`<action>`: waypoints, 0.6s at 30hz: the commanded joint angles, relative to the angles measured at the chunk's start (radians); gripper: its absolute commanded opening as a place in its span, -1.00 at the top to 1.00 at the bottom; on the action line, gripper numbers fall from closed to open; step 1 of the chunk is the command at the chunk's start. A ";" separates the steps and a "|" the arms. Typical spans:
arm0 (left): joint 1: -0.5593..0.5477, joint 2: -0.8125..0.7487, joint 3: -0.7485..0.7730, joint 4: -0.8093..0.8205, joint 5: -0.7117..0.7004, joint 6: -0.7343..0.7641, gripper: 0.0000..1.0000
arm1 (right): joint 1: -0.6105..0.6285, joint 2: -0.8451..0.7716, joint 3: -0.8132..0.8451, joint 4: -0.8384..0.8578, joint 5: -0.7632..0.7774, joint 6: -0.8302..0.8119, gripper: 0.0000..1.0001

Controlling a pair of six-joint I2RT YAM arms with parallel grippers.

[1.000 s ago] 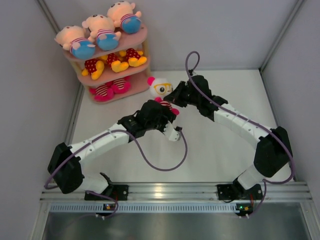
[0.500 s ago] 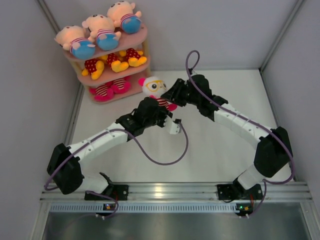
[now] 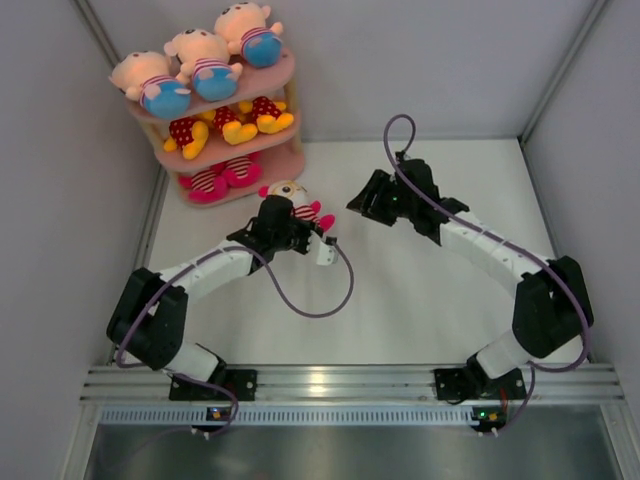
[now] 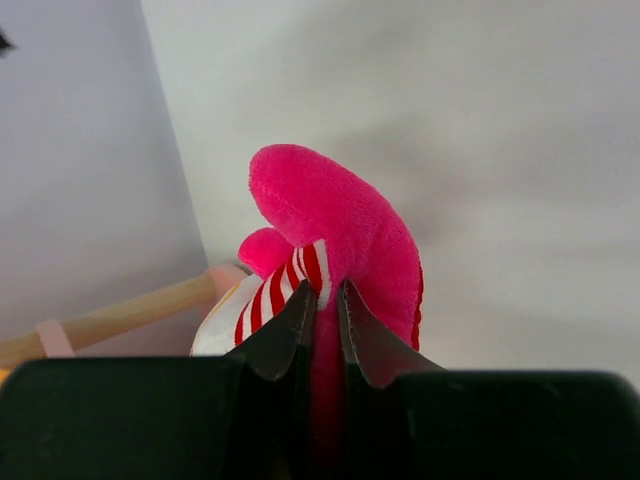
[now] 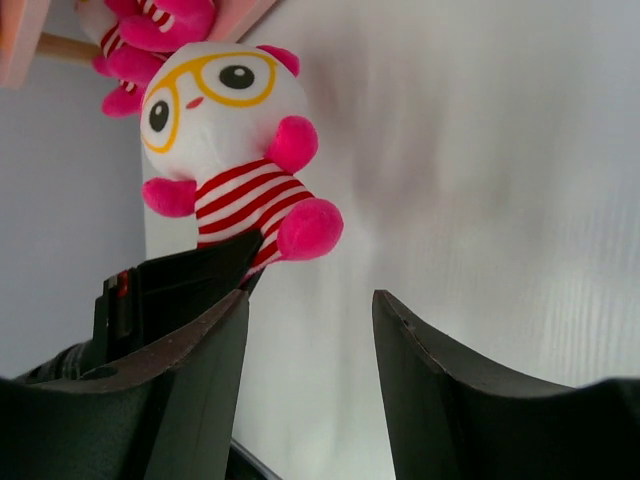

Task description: Place and organize the stuffed toys onto the shelf

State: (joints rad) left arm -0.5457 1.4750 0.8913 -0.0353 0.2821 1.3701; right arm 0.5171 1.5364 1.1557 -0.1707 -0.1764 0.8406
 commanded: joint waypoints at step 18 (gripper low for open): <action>0.288 0.310 0.131 0.380 0.425 0.383 1.00 | -0.074 0.037 0.041 -0.026 0.072 -0.123 -0.04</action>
State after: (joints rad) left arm -0.2680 1.7500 0.9360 0.2302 0.5964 1.6939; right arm 0.4480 1.5291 1.1355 -0.2089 -0.0998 0.7479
